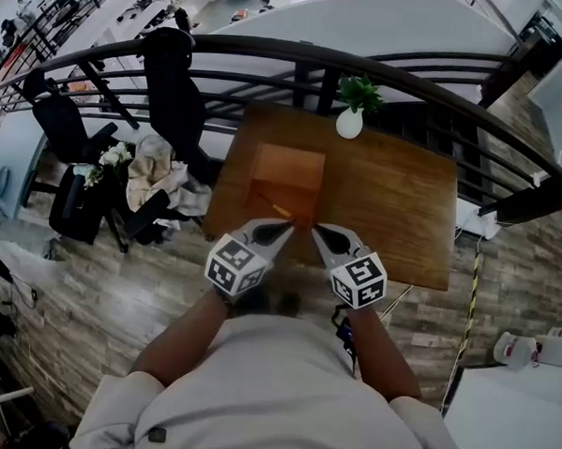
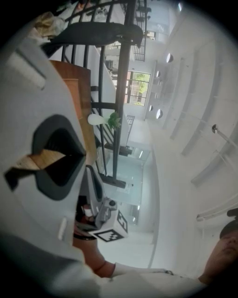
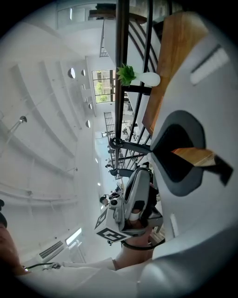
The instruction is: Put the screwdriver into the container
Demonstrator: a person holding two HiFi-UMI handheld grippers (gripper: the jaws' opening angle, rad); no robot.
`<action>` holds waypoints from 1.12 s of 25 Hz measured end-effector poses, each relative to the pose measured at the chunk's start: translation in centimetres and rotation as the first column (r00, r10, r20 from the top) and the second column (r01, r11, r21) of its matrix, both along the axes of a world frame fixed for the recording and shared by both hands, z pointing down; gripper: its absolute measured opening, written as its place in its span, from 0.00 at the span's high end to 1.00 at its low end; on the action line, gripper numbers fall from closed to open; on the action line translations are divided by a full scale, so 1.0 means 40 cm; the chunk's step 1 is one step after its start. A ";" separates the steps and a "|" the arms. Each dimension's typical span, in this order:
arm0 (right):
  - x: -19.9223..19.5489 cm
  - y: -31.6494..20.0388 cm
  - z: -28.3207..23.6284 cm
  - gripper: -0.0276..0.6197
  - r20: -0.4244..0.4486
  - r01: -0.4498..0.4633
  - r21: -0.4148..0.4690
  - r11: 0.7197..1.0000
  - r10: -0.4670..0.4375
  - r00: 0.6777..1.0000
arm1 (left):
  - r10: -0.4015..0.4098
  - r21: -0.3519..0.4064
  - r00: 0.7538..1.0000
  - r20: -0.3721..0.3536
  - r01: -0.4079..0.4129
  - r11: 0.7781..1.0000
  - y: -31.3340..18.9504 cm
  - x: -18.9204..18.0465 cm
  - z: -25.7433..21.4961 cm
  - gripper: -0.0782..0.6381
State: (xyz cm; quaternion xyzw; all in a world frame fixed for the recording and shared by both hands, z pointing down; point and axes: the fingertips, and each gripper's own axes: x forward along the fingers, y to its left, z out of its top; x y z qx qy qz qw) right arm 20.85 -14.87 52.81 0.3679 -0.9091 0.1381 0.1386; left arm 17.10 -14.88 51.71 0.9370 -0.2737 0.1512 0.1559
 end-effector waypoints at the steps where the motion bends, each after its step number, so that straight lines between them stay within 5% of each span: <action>1: 0.002 0.005 0.003 0.95 0.001 -0.002 0.001 1.000 0.002 1.000 | -0.004 0.000 1.000 0.002 0.004 1.000 0.009 -0.004 0.002 0.88; 16: -0.100 0.089 -0.051 0.95 0.031 -0.043 0.056 0.997 0.042 0.999 | 0.057 0.030 0.998 -0.003 -0.057 0.998 0.090 -0.122 -0.051 0.88; 28: -0.280 0.214 -0.081 0.95 0.055 -0.092 0.084 0.992 0.088 0.995 | 0.114 0.094 0.992 -0.048 -0.109 0.990 0.188 -0.342 -0.097 0.88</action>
